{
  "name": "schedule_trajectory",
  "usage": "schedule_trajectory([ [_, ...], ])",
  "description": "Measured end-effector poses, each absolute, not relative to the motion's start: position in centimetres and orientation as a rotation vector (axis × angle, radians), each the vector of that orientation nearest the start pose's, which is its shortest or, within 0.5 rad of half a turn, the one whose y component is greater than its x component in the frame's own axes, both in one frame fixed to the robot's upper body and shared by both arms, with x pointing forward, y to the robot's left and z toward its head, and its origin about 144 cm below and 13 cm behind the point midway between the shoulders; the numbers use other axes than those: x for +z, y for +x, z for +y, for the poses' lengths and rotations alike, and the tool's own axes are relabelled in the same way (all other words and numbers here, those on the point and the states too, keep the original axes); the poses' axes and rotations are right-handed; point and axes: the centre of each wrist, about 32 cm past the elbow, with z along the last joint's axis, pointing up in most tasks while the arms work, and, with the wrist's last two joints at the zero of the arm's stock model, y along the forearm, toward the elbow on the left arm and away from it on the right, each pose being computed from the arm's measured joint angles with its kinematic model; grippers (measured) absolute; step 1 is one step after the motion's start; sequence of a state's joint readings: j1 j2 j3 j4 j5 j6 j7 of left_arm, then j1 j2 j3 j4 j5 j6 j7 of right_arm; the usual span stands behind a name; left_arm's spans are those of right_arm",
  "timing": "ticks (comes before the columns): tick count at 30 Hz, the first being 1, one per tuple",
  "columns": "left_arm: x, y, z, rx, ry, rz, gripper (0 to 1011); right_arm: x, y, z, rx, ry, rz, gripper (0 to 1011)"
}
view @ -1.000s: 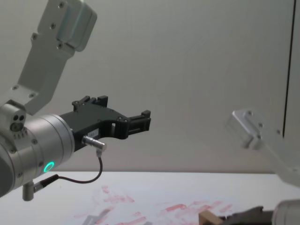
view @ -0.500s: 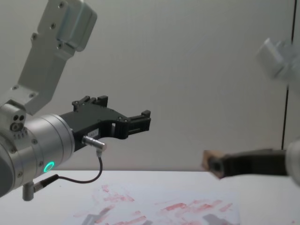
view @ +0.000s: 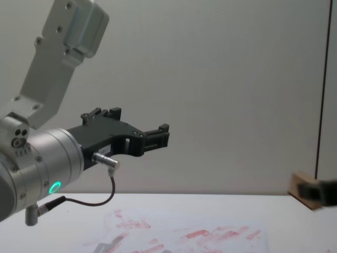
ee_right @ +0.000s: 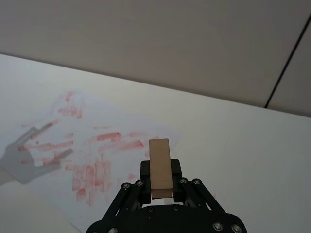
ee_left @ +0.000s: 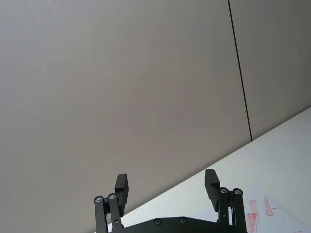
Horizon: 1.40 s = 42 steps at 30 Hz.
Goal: Use the one hand to pick up the stamp and affix it onto the A4 paper.
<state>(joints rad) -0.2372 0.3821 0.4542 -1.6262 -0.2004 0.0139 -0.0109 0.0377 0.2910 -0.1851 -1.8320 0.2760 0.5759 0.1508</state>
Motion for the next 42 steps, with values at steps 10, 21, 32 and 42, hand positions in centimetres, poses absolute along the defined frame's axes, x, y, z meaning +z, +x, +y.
schedule_trajectory([
  [10, 120.4, 49.2, 19.8, 1.124, 0.061, -0.268, 1002, 121.3, 42.9, -25.9, -1.194, -0.356, 0.254, 220],
  [21, 120.4, 49.2, 19.8, 1.124, 0.061, -0.268, 1002, 120.3, 41.7, -27.0, -1.197, -0.413, 0.261, 220],
  [32, 120.4, 49.2, 19.8, 1.124, 0.061, -0.268, 1003, 119.3, 41.3, -27.1, -1.182, -0.455, 0.262, 220],
  [42, 120.4, 49.2, 19.8, 1.124, 0.061, -0.268, 1003, 118.7, 41.2, -26.9, -1.171, -0.477, 0.262, 357],
])
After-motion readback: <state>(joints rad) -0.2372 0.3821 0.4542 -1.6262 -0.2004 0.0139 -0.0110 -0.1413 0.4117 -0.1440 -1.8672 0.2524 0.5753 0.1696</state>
